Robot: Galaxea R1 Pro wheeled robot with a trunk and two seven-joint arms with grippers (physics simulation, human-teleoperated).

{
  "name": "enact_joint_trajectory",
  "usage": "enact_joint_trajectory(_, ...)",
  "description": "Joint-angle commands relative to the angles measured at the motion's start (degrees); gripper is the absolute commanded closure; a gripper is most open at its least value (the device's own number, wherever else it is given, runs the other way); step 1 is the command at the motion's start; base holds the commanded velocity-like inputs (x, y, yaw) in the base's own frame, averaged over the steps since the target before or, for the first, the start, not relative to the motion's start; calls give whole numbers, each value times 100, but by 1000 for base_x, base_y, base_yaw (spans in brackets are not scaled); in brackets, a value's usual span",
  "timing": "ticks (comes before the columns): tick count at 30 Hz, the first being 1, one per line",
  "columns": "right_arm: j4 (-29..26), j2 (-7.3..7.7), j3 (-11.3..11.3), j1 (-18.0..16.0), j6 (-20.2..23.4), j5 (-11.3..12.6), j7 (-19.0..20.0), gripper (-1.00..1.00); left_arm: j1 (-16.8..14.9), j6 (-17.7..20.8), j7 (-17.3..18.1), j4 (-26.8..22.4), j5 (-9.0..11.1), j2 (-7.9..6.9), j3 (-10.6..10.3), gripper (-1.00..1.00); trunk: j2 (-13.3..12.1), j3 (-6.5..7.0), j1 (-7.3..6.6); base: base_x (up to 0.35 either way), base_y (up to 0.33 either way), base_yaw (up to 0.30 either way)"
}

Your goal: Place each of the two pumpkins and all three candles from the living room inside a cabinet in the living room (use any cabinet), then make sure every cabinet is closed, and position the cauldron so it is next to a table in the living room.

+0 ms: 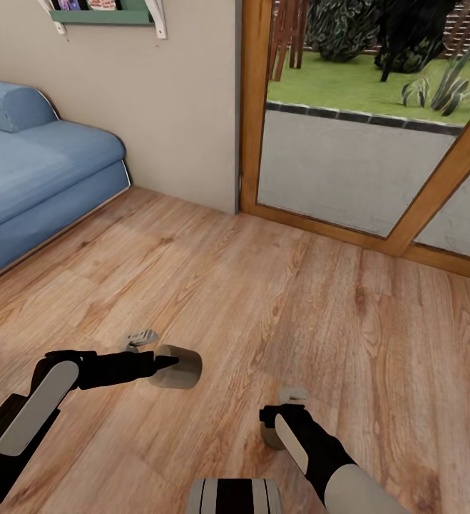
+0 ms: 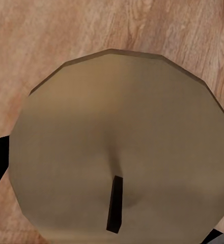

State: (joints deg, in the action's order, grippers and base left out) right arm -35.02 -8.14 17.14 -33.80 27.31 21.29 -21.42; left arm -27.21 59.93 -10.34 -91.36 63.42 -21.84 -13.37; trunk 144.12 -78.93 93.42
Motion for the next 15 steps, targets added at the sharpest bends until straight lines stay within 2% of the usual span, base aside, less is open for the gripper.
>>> enact_joint_trajectory(1, 20, 0, 33, -3, 14, 61, -56, -100, -4, 7, -56, -5, 65, -1, -7, 100, 2, -4, -1, 0, 0, 0)
enact_joint_trajectory(12, 189, -37, 43, -4, 12, 60, -56, -100, -4, 7, -56, -5, 65, 4, -7, 100, 2, -4, -1, 0, 0, 0)
enact_joint_trajectory(15, 194, -41, 43, -4, 12, 60, -56, -100, -4, 7, -56, -5, 65, 3, -7, 100, 6, -71, 7, 0, 0, 0)
